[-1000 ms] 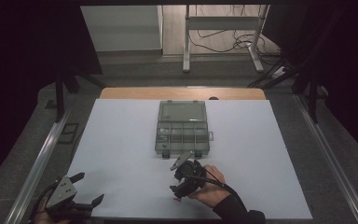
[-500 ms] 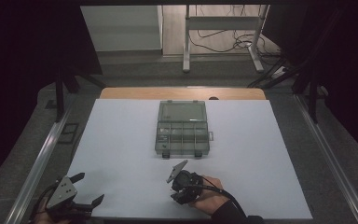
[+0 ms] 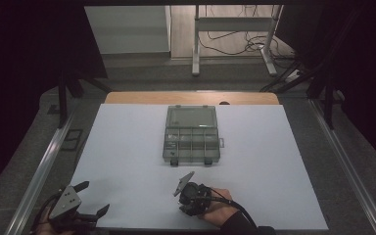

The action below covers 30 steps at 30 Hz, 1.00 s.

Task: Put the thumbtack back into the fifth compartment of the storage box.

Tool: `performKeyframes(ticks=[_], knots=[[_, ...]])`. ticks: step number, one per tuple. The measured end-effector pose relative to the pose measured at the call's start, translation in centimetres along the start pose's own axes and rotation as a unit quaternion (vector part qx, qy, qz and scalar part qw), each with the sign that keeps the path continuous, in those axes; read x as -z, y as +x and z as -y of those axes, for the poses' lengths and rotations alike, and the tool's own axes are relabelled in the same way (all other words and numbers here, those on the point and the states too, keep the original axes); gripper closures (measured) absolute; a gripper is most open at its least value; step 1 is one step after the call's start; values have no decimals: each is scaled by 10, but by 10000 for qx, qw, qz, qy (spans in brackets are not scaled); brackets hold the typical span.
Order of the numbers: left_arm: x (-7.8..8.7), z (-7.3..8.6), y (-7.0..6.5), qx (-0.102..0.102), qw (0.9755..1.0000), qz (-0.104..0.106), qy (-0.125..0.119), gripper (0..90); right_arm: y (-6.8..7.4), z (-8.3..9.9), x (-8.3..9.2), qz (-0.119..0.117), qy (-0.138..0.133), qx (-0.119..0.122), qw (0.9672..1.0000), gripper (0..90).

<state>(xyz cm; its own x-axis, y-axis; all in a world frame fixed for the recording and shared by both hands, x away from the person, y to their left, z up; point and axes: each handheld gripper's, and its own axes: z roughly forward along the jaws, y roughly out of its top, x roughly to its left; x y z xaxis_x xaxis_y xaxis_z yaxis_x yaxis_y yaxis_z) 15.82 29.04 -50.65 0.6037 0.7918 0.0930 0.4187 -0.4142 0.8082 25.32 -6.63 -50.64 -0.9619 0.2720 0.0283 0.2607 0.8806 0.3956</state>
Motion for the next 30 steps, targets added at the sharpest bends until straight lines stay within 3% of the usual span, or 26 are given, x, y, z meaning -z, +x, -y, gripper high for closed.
performKeyframes(ticks=[4, 12, 30], knots=[[0, 0, 0, -6, 10000, 1, 0, 20, 2, 0, -2, 57, 27, 89, 9999, 820], [0, 0, -1, -19, 10000, 4, 12, 20, 2, 0, -1, 32, 34, 83, 10000, 828], [-2, -1, -2, -100, 9999, -9, 96, 20, -13, 1, 13, 198, -437, -207, 9986, 828]])
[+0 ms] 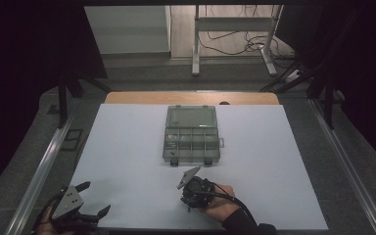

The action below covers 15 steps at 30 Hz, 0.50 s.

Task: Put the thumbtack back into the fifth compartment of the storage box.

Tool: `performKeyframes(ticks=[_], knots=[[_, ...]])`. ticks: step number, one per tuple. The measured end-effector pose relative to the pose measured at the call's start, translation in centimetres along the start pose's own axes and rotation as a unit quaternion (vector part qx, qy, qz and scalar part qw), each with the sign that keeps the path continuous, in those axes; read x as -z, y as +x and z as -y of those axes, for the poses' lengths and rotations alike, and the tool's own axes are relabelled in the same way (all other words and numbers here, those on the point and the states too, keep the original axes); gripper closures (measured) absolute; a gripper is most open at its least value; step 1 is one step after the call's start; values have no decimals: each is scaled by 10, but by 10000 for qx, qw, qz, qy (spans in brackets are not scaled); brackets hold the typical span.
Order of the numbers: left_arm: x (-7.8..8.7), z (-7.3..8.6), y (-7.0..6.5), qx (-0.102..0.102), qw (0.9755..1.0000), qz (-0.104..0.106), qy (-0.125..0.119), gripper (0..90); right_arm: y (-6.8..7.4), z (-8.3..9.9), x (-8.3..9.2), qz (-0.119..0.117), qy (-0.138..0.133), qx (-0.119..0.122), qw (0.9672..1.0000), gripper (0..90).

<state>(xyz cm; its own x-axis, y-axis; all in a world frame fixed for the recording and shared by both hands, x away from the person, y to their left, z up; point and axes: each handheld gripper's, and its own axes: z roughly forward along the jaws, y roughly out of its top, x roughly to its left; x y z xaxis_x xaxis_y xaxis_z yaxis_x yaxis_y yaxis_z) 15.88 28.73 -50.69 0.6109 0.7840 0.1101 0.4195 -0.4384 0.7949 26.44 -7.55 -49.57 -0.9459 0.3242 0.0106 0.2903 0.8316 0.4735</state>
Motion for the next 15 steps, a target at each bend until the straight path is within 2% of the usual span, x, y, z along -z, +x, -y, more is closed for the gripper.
performKeyframes(ticks=[15], knots=[[0, 0, 1, 34, 10000, 19, 4, 20, -12, -5, 9, 171, -350, -204, 9990, 828]])
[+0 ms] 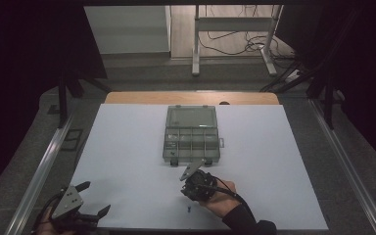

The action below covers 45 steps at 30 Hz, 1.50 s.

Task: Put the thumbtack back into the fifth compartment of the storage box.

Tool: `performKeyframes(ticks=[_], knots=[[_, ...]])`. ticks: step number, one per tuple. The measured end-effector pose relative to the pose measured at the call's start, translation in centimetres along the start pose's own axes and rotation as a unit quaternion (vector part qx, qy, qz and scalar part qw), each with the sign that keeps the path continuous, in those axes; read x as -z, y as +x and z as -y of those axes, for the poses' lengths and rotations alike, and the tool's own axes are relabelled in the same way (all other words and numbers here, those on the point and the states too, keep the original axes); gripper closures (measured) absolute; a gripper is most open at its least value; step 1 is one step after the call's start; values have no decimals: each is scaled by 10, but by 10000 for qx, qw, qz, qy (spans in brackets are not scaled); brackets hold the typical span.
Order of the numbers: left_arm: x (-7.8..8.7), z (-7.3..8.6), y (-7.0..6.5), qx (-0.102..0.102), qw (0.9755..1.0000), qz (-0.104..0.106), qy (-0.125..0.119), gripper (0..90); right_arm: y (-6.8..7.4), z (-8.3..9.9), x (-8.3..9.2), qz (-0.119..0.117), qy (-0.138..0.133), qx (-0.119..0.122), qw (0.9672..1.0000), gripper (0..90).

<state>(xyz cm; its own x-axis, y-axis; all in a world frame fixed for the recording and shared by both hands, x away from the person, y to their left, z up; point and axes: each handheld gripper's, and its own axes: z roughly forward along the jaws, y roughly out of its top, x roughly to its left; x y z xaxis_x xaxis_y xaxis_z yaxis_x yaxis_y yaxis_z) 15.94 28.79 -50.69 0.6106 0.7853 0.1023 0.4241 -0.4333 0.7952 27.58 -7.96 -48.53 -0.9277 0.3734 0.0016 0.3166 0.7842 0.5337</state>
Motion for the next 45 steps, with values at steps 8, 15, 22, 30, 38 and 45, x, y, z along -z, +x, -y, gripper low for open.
performKeyframes(ticks=[8, 15, 22, 30, 38, 45], knots=[[0, 0, 1, 20, 10000, 10, 13, 20, -7, -5, 2, 72, -143, -97, 9998, 828], [-1, 0, 1, 22, 10000, 9, 33, 22, -17, -14, 1, 96, -282, -148, 9994, 828], [-1, 0, 1, 63, 10000, 18, 41, 23, -25, -23, 0, 92, -363, -189, 9991, 828], [-1, 0, 2, 64, 10000, 25, 41, 24, -38, -33, -2, 129, -451, -318, 9984, 828], [-1, 0, 2, 60, 10000, 39, 26, 24, -46, -44, -2, 221, -563, -370, 9975, 828], [-1, 0, 2, 43, 10000, 48, 30, 24, -55, -53, -7, 287, -632, -422, 9967, 828]])
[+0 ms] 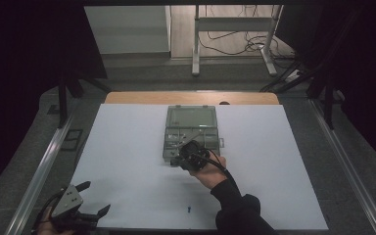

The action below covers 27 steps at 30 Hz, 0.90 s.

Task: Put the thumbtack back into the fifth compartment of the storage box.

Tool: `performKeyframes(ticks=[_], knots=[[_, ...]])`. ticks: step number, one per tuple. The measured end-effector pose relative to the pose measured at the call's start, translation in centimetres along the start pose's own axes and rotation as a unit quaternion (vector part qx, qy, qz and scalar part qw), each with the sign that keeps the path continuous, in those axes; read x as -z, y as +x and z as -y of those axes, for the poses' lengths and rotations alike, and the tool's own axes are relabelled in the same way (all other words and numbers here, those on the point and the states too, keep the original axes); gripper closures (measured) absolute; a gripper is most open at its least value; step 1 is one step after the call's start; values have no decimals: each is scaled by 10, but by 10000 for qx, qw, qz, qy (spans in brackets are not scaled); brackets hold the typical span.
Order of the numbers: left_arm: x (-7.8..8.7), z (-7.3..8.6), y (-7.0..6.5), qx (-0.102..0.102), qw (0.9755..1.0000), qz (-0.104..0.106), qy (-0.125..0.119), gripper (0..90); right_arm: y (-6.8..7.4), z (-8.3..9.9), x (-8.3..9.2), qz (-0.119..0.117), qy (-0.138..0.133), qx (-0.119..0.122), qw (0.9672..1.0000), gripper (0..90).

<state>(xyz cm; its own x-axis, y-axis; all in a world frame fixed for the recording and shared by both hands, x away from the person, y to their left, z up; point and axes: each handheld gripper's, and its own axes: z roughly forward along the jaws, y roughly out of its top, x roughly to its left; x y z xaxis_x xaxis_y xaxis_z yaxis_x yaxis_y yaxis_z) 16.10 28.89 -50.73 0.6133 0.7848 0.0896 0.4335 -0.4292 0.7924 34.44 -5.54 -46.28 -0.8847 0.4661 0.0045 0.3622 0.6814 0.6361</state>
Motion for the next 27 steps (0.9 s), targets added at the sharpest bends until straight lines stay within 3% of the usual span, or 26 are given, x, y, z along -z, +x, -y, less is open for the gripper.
performKeyframes(ticks=[16, 27], knots=[[0, 0, 0, -27, 10000, 10, 3, 24, -15, -16, -16, 174, -54, -167, 9997, 827], [0, 0, -1, -58, 10000, 13, 7, 24, -22, -27, -28, 286, -69, -156, 9994, 827]])
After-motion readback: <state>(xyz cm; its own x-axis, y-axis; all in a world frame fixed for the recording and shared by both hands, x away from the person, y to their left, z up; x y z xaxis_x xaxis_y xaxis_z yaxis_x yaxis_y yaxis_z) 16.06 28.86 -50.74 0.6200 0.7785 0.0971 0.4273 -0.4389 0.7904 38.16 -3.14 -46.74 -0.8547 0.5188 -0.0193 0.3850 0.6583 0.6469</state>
